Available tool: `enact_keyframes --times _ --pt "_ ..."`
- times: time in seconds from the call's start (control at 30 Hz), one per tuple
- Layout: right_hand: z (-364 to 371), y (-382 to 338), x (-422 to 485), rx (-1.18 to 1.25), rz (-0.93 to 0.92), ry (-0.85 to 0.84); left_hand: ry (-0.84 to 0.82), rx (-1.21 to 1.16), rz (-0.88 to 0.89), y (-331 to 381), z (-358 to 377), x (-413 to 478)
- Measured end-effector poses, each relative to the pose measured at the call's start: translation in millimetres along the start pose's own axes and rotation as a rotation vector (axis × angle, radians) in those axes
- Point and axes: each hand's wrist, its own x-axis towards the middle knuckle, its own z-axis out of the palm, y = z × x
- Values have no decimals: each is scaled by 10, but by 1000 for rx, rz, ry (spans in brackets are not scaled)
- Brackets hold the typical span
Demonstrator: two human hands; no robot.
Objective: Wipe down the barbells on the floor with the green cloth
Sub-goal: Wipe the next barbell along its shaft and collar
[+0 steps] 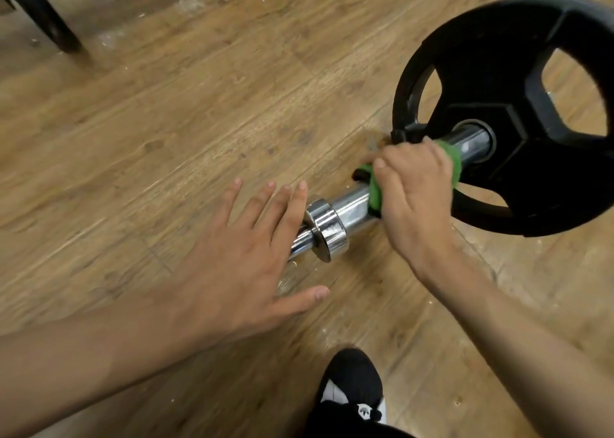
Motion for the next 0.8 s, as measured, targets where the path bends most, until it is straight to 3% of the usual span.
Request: enact_keyframes --times 0.07,0.13,0.23,0.3,0.37,0.47,0.5,0.63,0.7,0.8 --pt "-5 -180 -276 80 -238 -148 -5 -13 -11 6 15 -43" --pt "-163 111 -171 -26 -360 -253 -11 -34 7 39 34 -78" --pt "-443 642 213 -138 -66 -190 -19 -55 21 98 75 -98" --pt "-432 534 129 -193 40 -98 -21 -70 37 167 85 -83" --pt "-276 171 -193 -135 -46 -157 -16 -73 56 246 96 -96" --pt "-282 9 -485 -37 -326 -351 -21 -67 77 337 103 -138" --pt "-342 167 -438 -81 -319 -355 -31 -65 86 363 106 -157" --pt "-586 629 -194 -217 89 -152 -42 -50 97 435 128 -236" --pt "-402 255 -440 -165 49 -161 -26 -59 102 505 135 -257" --pt "-318 -154 -830 9 -205 -294 -19 -62 101 570 163 -279"
